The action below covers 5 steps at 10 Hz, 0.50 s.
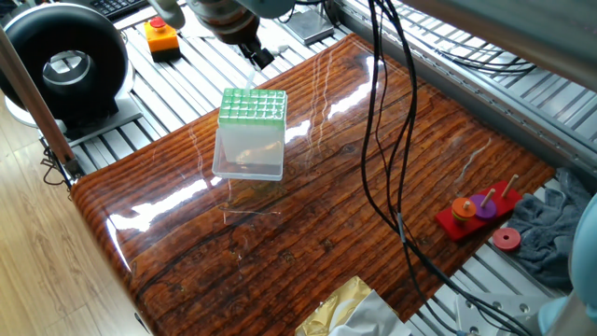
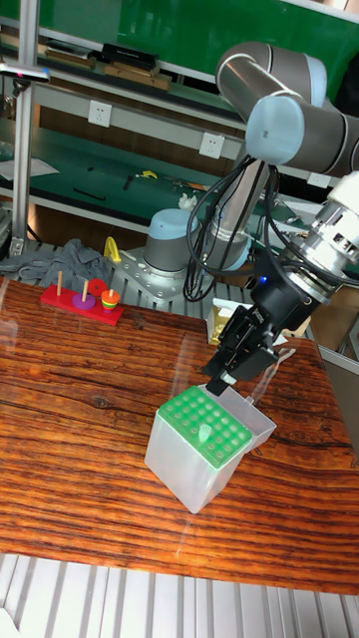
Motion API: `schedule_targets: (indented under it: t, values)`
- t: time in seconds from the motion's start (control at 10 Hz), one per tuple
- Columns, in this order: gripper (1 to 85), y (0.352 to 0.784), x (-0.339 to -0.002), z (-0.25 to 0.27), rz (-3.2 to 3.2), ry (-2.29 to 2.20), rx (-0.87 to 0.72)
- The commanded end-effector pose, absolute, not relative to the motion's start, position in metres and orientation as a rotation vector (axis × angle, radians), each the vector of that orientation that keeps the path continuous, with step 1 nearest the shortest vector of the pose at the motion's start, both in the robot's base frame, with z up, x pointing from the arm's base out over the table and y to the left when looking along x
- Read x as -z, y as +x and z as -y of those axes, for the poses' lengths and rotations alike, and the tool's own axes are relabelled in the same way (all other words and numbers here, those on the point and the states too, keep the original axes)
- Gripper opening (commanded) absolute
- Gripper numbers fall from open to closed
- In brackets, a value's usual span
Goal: Insert a large pipette tip into the holder for large pipette tips
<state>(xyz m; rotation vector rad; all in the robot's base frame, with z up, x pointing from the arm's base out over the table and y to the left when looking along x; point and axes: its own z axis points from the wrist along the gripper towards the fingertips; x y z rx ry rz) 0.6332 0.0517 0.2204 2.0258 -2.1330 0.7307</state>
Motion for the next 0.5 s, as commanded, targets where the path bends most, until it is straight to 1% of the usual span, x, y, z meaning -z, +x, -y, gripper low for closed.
schedule_targets:
  t: [0.0,0.2,0.4]
  values:
    - [45.7,0.632,-0.224,-0.052,2.112,2.031,-0.714]
    - [45.7,0.632,-0.227,-0.056,2.133,2.036,-0.695]
    - [45.7,0.638,-0.243,-0.06,2.165,2.049,-0.652]
